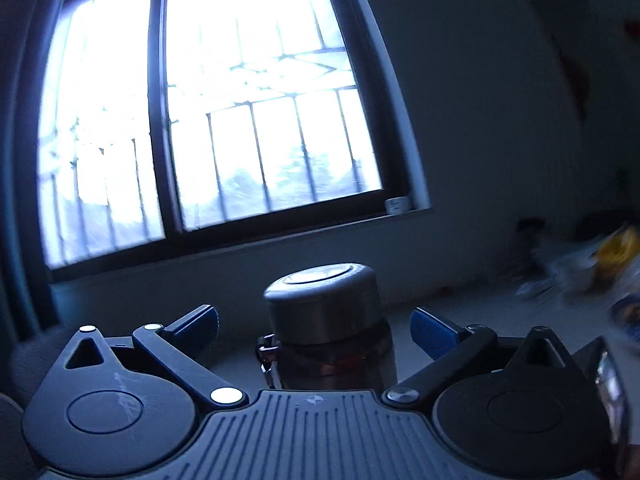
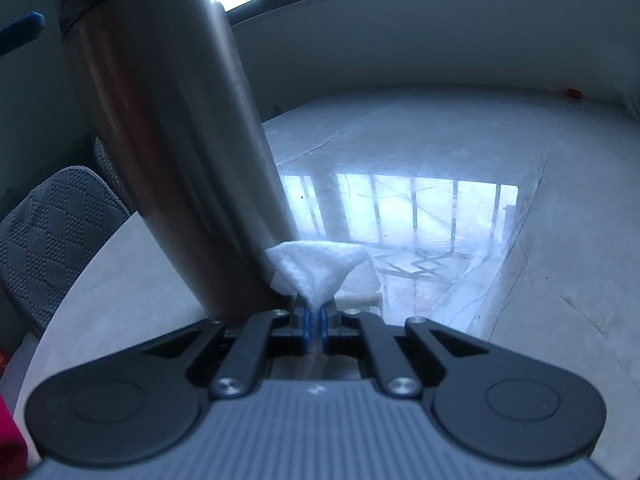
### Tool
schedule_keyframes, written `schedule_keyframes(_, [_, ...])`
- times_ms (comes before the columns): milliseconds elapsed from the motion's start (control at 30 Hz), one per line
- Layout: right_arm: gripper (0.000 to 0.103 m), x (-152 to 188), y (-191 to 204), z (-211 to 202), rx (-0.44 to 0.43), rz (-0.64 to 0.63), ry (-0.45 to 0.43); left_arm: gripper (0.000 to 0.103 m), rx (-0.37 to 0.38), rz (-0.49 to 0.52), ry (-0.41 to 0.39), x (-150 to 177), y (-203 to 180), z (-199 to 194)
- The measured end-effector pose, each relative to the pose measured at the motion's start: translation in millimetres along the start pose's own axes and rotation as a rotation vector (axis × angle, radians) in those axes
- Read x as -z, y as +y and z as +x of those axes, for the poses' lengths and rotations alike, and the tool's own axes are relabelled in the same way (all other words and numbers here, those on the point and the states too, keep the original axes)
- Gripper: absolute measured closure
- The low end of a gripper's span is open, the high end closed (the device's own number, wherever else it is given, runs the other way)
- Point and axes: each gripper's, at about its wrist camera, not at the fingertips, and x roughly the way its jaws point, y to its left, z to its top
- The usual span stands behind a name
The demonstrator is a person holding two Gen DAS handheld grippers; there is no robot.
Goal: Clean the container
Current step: 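Keep wiping the thermos base rim with the tissue in the right gripper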
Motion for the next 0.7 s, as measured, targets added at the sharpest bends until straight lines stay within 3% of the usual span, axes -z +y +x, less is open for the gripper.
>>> schedule_keyframes(100, [0.098, 0, 0, -3, -0.001, 0.004, 0.0, 0.0, -0.033, -0.008, 0.003, -6, -16, 2])
schedule_keyframes(367, [0.098, 3, 10, -12, -0.002, 0.013, 0.001, 0.0, -0.104, -0.2, 0.031, -13, -13, 14])
schedule_keyframes(533, [0.098, 6, 19, -22, -0.003, 0.012, 0.002, 0.003, -0.172, -0.204, 0.024, -15, -21, 21])
schedule_keyframes(633, [0.098, 7, 25, -29, -0.004, 0.014, 0.002, 0.031, -0.177, -0.223, 0.039, -16, -23, 25])
schedule_keyframes(700, [0.098, 8, 29, -33, -0.003, 0.017, 0.0, 0.033, -0.155, -0.222, 0.046, -16, -26, 27])
